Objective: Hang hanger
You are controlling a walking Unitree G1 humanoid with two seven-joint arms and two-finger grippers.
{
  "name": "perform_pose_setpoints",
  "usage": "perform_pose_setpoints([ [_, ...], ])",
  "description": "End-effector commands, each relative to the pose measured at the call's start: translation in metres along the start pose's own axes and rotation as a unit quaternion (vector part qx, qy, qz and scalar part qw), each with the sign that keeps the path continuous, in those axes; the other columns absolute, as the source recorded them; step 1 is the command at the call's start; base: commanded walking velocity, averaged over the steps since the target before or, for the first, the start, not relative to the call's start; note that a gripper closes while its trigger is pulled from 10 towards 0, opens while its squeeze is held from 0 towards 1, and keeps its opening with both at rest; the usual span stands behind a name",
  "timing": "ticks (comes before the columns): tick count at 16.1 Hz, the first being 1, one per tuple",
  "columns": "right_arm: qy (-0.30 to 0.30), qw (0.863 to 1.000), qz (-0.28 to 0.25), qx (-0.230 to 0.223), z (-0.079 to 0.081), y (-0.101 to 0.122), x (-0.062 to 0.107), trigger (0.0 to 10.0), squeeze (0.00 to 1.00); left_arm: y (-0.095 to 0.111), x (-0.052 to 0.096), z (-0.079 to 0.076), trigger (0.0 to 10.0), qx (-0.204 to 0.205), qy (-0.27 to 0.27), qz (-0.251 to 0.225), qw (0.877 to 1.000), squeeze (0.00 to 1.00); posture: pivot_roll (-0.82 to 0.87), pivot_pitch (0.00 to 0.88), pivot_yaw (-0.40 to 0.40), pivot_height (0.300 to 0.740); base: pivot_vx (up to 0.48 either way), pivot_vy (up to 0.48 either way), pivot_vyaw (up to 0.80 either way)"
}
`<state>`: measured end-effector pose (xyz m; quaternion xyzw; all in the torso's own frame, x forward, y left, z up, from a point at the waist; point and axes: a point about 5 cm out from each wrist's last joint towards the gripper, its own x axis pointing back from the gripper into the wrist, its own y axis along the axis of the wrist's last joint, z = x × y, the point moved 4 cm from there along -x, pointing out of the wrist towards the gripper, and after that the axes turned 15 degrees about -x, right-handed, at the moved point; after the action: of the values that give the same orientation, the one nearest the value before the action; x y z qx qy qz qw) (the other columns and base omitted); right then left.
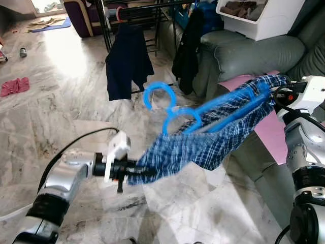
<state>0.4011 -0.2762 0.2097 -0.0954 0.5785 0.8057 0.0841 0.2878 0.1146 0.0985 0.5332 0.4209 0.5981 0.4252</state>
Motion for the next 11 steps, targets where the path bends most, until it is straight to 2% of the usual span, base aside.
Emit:
perform_pose_setpoints([
  [1,-0.005,0.999,-0.038,0.002,0.0,0.023,-0.006,0.0,0.0,-0.008,0.005,-0.007,0.0,-0.015,-0.02,0.032,0.999,0.0,-0.06,0.102,-0.005,0.74,0.0,0.0,0.0],
  [2,-0.005,0.999,-0.037,0.002,0.0,0.022,-0.007,0.0,0.0,-0.008,0.004,-0.008,0.0,-0.018,-0.027,0.035,0.999,0.0,-0.06,0.102,-0.005,0.74,0.0,0.0,0.0],
  [5,-0.002,0.999,-0.032,0.005,0.003,0.019,-0.008,0.0,0.0,-0.021,0.002,-0.004,0.0,-0.081,-0.026,0.102,0.991,0.0,-0.06,0.105,-0.006,0.74,0.0,0.0,0.0],
  [7,-0.001,0.999,-0.032,0.006,0.004,0.02,-0.008,0.0,0.0,-0.026,0.002,0.005,0.0,-0.085,0.004,0.124,0.989,0.0,-0.06,0.105,-0.004,0.74,0.0,0.0,0.0],
  [8,0.002,0.999,-0.033,0.009,0.006,0.02,-0.009,0.0,0.0,-0.036,0.005,0.019,0.0,-0.095,0.053,0.163,0.981,0.0,-0.06,0.105,-0.002,0.74,0.0,0.0,0.0],
  [9,0.002,0.999,-0.033,0.011,0.005,0.021,-0.009,0.0,0.0,-0.033,0.004,0.034,0.0,-0.085,0.117,0.143,0.979,0.0,-0.06,0.105,-0.001,0.74,0.0,0.0,0.0],
  [11,-0.001,1.0,-0.029,0.012,0.003,0.018,-0.007,0.0,0.0,-0.021,0.002,0.045,0.0,-0.059,0.171,0.089,0.98,0.0,-0.06,0.104,-0.002,0.74,0.0,0.0,0.0],
])
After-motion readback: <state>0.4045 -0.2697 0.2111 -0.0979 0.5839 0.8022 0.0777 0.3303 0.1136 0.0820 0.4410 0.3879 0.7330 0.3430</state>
